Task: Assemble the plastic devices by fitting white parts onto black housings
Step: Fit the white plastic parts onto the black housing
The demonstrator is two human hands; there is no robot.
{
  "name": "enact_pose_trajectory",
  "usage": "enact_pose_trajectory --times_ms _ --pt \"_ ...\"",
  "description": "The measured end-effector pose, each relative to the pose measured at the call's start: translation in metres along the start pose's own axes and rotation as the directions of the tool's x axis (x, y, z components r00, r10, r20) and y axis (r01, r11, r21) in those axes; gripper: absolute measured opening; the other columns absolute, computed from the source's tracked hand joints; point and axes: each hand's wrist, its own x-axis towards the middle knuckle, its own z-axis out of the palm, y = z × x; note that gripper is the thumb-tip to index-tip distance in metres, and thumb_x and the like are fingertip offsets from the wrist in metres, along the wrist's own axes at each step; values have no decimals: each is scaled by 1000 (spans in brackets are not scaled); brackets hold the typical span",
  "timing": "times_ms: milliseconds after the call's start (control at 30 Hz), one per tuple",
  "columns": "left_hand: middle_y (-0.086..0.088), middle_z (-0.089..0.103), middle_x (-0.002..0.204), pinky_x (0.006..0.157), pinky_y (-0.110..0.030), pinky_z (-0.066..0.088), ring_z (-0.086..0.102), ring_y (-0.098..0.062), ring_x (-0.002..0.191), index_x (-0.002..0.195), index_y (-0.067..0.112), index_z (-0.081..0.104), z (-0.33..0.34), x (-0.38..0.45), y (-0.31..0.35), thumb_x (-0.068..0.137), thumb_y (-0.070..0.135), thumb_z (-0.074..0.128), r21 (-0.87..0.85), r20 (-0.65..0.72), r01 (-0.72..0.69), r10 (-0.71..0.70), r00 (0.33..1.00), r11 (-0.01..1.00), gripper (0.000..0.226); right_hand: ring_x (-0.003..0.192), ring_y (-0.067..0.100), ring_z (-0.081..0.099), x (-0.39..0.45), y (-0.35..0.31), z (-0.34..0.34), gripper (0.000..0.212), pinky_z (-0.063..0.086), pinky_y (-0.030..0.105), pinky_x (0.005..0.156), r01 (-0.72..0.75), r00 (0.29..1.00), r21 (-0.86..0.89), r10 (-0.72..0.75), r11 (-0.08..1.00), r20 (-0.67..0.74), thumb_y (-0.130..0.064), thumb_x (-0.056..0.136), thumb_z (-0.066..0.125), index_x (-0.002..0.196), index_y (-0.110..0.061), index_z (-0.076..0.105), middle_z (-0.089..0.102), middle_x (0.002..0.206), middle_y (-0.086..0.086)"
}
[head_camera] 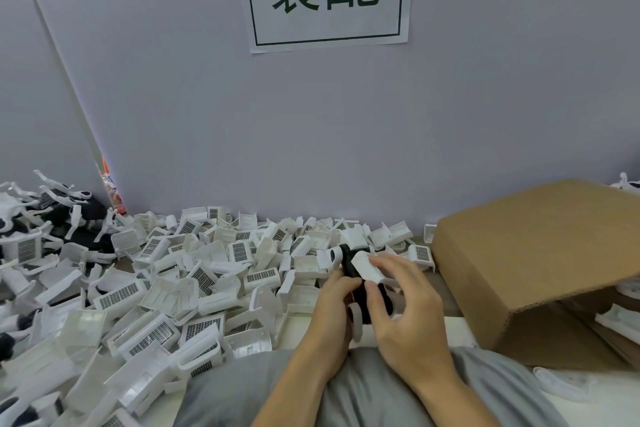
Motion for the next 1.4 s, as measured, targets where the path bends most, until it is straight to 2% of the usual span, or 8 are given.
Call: enact_pose_trajectory --times_ms 200,367,533,700,900,1000,1100,1400 --pt "-21 73 93 49 -23 49 70 -26 70 126 1 62 3 -3 3 103 31 40 -112 73 44 -36 997 993 43 121 6 55 1 3 -1 37 40 15 104 45 987 -86 -57 995 -148 -15 87 65 123 -11 68 61 126 -2" --pt "-6 74 119 97 -40 45 70 -21 109 127 16 68 4 -3 2 99 53 46 -117 74 32 -23 997 993 51 130 -5 44 -4 9 4 45 28 2 105 30 991 -83 -18 996 132 -10 84 77 128 -14 68 56 141 -2" --pt "-5 76 112 68 -34 42 54 -28 100 120 21 70 0 3 -3 98 46 56 -15 -38 -30 29 999 999 36 128 0 51 -3 11 3 50 36 10 107 35 989 -94 -21 995 148 -5 79 79 126 -22 70 58 137 -10" --pt "-5 74 118 96 -34 52 69 -18 113 123 17 68 0 6 -6 102 39 53 -45 -68 -70 67 995 997 34 125 -6 50 -3 8 3 45 34 5 104 65 987 -99 -50 993 150 -6 78 81 120 -20 73 60 133 -10" --pt "-9 75 113 92 -41 54 71 -23 106 118 17 69 -1 7 -7 102 42 53 -36 -106 -59 55 993 998 34 118 -5 56 -3 8 3 31 44 13 100 29 996 -52 -24 998 84 -17 83 72 113 -22 74 62 124 -16" --pt "-13 74 114 103 -53 50 70 -32 109 119 16 69 2 8 -6 103 41 50 -1 -115 -77 76 991 997 35 102 5 66 0 10 3 28 55 28 88 -142 990 46 141 989 14 -10 88 72 109 -28 68 68 107 -14" --pt "-8 75 113 105 -54 48 69 -28 111 115 20 72 4 6 -7 103 42 50 67 -96 -111 117 988 992 33 95 -1 68 2 14 2 28 55 19 83 -363 932 185 355 913 76 -11 92 69 101 -38 65 72 97 -13" --pt "-9 76 102 85 -32 55 71 -21 96 106 13 75 7 -2 -3 101 30 55 132 81 -196 186 979 972 27 93 31 75 9 15 -8 44 61 34 65 -675 733 518 554 525 394 -48 81 61 97 -11 80 76 99 17"
